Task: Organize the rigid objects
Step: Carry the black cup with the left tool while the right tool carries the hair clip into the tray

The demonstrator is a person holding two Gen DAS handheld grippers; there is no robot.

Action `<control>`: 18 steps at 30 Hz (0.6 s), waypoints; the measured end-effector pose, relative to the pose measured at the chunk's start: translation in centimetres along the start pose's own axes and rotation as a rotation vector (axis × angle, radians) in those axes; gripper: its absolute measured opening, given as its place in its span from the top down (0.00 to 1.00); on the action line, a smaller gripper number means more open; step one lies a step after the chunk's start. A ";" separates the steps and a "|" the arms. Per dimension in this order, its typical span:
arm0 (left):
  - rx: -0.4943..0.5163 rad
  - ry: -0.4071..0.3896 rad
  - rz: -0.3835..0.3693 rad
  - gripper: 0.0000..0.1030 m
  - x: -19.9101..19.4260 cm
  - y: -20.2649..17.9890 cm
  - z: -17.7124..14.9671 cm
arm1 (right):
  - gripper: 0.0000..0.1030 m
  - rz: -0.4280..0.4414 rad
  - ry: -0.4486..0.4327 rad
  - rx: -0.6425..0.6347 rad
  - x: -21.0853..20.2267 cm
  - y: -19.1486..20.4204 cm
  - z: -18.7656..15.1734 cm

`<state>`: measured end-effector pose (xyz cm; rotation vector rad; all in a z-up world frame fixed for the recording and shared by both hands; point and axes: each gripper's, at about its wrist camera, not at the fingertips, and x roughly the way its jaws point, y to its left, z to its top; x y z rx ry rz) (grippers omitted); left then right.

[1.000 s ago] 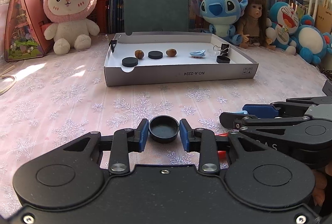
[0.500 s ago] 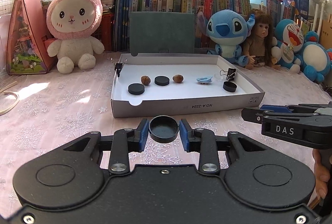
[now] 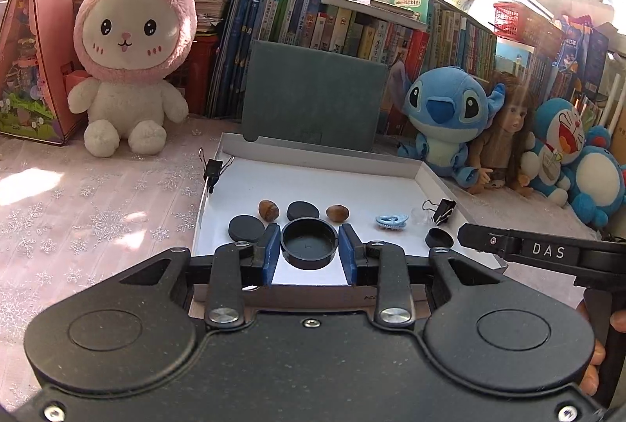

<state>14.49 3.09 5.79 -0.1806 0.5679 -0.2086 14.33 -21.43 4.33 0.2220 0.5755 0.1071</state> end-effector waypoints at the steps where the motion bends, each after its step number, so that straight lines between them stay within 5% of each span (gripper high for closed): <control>1: -0.001 0.008 0.003 0.71 0.6 0.0 0.2 | 0.57 0.005 0.009 0.013 0.5 -0.1 0.4; 10: 0.043 0.029 0.015 0.71 6.5 -1.4 1.1 | 0.57 0.010 0.122 0.062 5.7 -0.7 2.0; 18: 0.073 0.063 0.051 0.71 8.3 -1.5 0.5 | 0.57 0.008 0.135 0.077 7.5 -0.9 1.5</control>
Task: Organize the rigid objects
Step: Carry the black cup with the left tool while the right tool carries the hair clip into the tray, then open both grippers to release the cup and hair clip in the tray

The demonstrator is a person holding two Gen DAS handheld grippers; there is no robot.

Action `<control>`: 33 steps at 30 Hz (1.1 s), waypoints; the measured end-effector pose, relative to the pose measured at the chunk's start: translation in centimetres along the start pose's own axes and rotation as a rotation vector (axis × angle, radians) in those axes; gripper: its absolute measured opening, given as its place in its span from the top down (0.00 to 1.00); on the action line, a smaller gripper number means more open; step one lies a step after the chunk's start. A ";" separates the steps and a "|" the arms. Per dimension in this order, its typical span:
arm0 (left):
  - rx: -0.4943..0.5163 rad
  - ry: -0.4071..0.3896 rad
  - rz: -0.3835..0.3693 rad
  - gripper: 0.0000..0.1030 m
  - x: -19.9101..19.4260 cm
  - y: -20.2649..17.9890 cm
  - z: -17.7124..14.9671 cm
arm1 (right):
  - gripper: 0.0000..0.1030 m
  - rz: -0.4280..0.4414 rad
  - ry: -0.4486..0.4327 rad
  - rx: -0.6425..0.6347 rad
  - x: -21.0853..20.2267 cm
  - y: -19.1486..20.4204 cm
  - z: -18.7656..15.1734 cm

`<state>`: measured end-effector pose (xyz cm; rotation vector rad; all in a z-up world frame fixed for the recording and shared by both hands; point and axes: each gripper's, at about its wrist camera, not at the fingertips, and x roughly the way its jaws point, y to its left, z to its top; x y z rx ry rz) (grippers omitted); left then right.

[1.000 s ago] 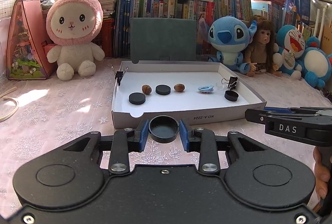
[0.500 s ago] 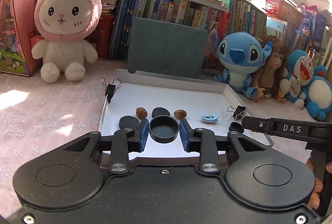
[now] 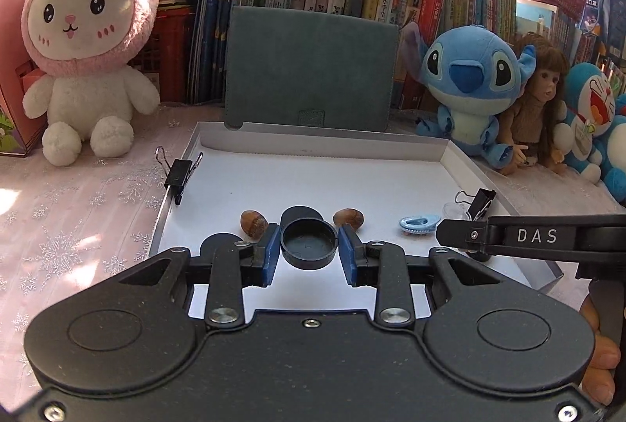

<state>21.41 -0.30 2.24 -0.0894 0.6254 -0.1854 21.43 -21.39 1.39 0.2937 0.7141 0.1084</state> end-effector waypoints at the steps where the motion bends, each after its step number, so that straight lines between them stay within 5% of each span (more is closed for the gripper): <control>1: 0.005 0.004 0.004 0.71 0.1 0.0 -0.1 | 0.57 -0.002 -0.001 0.001 0.1 0.0 -0.1; 12: 0.051 0.019 0.060 0.70 1.3 0.2 -1.0 | 0.57 -0.053 -0.032 -0.105 0.6 1.0 -1.1; 33: 0.063 0.035 0.072 0.70 2.1 0.1 -1.1 | 0.57 -0.056 -0.028 -0.114 1.2 1.3 -1.1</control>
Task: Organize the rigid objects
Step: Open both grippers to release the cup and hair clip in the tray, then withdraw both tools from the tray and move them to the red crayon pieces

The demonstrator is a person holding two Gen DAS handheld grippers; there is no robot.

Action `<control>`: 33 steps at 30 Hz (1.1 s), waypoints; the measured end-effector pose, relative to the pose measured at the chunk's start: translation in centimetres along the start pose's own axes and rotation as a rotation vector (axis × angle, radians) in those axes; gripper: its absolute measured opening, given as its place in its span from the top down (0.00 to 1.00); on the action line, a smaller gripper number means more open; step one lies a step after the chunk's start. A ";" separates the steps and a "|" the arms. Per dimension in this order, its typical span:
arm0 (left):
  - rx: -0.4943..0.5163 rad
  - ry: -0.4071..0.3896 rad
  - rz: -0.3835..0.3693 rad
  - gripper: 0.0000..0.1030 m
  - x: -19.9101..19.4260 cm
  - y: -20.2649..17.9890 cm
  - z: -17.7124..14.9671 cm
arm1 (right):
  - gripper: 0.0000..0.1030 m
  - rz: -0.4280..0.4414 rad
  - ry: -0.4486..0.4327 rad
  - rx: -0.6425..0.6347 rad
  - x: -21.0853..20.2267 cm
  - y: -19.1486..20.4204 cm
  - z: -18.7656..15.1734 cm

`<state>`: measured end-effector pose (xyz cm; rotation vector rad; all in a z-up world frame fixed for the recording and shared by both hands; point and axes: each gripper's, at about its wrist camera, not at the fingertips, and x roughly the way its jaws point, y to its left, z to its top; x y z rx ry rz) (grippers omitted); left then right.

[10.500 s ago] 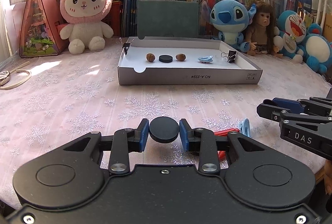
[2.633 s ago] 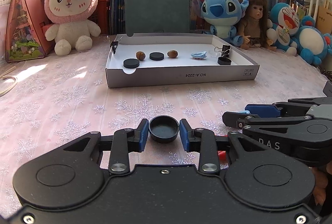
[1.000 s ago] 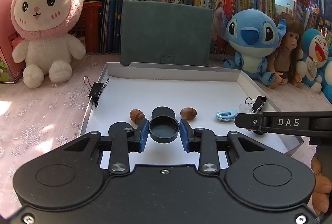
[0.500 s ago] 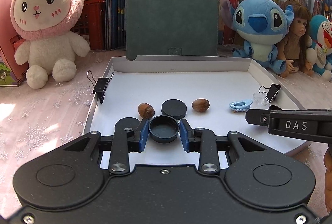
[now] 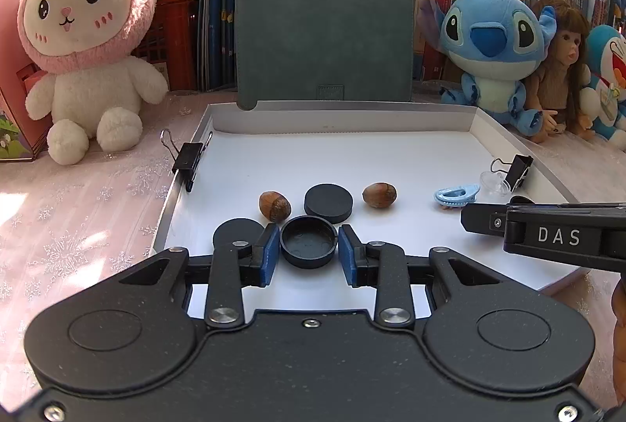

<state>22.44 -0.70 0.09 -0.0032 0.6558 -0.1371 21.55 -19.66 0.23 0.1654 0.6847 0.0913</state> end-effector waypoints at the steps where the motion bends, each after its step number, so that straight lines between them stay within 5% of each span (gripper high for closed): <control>1: -0.001 0.001 -0.001 0.70 0.0 0.0 0.0 | 0.56 0.001 0.000 0.002 0.0 0.0 0.0; 23: 0.010 -0.095 -0.058 0.24 -6.5 0.2 -0.8 | 0.34 0.056 -0.045 0.015 -4.1 -0.4 -1.1; 33: 0.032 -0.049 -0.076 0.21 -9.9 -0.1 -3.3 | 0.24 0.055 -0.107 -0.082 -8.3 0.5 -3.7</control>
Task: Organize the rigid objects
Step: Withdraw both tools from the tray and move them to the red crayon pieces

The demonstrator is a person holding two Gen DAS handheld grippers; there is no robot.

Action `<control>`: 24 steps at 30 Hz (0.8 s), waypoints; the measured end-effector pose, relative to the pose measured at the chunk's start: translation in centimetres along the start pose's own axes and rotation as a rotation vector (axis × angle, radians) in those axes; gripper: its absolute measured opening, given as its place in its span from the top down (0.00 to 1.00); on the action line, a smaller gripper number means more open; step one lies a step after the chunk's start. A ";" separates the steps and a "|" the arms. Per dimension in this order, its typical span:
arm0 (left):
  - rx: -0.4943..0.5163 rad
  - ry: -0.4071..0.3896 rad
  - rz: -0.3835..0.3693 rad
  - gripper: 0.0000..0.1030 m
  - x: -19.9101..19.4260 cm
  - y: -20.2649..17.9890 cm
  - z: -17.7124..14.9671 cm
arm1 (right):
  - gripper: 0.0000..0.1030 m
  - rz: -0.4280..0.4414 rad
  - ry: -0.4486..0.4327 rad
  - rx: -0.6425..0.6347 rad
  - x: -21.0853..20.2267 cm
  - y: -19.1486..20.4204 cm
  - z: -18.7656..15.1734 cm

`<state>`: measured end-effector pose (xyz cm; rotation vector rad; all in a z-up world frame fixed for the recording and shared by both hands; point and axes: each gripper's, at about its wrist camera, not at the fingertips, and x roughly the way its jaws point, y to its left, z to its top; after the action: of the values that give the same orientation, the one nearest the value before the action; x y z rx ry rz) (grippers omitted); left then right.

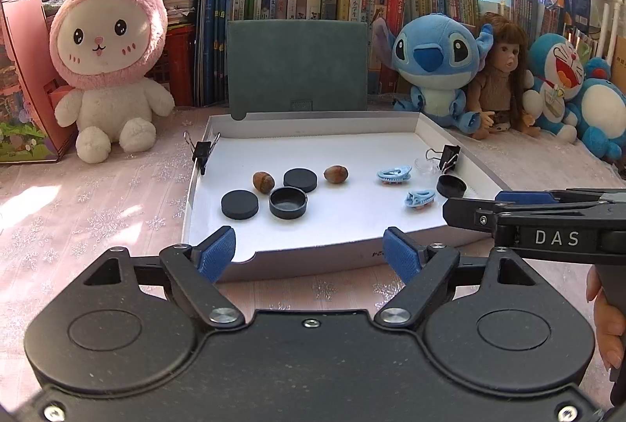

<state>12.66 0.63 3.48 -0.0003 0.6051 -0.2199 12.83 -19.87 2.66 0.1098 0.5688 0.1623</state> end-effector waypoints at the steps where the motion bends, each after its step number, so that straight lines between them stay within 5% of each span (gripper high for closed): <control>1: -0.005 0.008 -0.004 0.21 -0.2 0.1 -0.4 | 0.24 0.000 -0.005 -0.011 -0.5 0.1 -0.4; 9: -0.050 0.057 0.004 0.21 -2.3 0.1 -3.3 | 0.20 -0.039 -0.021 -0.040 -4.4 1.0 -5.0; 24: -0.062 -0.024 0.073 0.20 -8.1 -0.6 -8.2 | 0.18 -0.102 -0.125 -0.088 -9.9 6.4 -13.8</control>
<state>1.39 2.20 1.33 -0.0403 0.5864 -0.1301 -3.66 -14.57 -2.74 0.0057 0.4409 0.0806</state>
